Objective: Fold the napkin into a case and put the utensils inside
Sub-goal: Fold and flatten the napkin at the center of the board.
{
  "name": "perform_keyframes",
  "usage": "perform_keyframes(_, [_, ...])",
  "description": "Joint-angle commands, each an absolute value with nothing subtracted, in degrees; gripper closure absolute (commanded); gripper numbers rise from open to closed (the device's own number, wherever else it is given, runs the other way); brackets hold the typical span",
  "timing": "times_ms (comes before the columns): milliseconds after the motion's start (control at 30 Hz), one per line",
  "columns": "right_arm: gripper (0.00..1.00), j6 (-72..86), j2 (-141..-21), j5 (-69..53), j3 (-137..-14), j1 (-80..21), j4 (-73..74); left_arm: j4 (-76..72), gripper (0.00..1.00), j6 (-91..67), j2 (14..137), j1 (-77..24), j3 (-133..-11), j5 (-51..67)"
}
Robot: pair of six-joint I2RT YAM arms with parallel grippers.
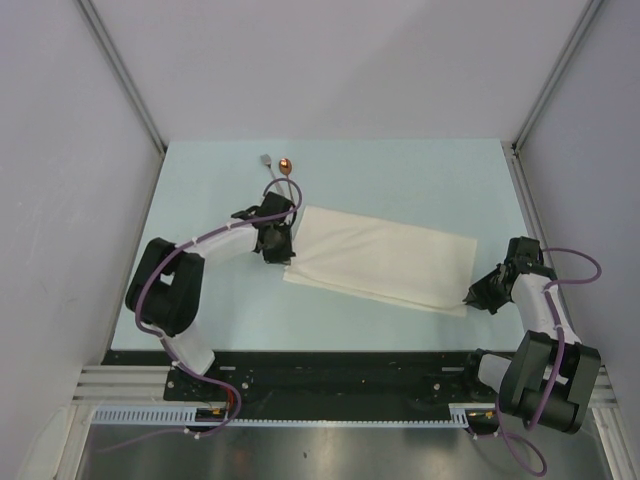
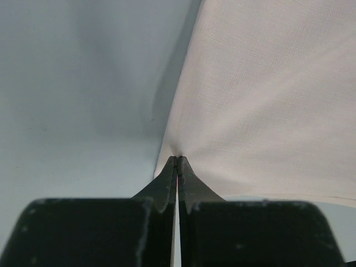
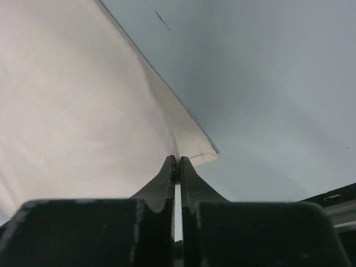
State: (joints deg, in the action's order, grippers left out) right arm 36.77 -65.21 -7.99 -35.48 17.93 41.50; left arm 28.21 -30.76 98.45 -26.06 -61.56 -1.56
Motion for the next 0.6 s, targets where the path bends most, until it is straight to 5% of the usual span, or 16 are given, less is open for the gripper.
perform_keyframes(0, [1.0, 35.8, -64.3, -6.3, -36.7, 17.8, 42.2, 29.3, 1.0, -29.0, 94.4, -25.5, -60.6, -3.3])
perform_keyframes(567, [1.0, 36.8, -67.6, -4.7, -36.7, 18.0, 42.9, 28.4, 1.0, -29.9, 93.7, -25.7, -56.6, -1.7])
